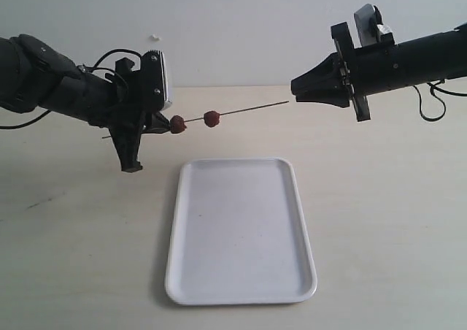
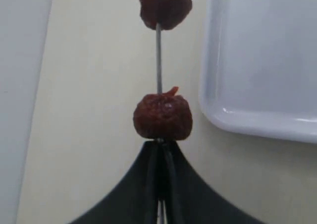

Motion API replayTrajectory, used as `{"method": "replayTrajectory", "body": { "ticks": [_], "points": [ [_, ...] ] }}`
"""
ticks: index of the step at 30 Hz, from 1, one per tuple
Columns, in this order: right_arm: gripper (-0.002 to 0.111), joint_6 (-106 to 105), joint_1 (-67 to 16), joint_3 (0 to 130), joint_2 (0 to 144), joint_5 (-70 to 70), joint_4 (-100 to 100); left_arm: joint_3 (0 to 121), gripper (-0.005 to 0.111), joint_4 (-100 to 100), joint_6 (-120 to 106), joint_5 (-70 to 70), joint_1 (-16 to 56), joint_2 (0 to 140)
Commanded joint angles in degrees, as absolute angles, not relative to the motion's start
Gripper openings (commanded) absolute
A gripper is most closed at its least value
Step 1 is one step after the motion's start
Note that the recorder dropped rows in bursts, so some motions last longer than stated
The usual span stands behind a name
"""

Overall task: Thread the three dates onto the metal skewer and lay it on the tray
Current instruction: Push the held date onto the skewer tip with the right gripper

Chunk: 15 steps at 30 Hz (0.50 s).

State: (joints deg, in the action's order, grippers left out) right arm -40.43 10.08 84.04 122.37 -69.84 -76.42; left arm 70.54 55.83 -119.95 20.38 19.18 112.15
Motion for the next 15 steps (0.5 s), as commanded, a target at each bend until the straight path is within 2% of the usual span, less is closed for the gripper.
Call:
{"method": "replayTrajectory", "body": {
  "ticks": [1,7,15],
  "points": [
    [0.013,-39.9,10.0,84.6,122.0,-70.0,-76.6,70.8,0.0,55.3,-120.0,18.3,17.7,111.9],
    [0.013,-36.5,10.0,84.6,121.9,-70.0,-72.1,71.1,0.0,56.4,-120.0,17.3,17.8,111.7],
    [0.013,-28.9,10.0,87.7,117.5,-70.0,-59.6,72.3,0.0,57.7,-120.0,23.2,17.9,111.7]
  ]
}}
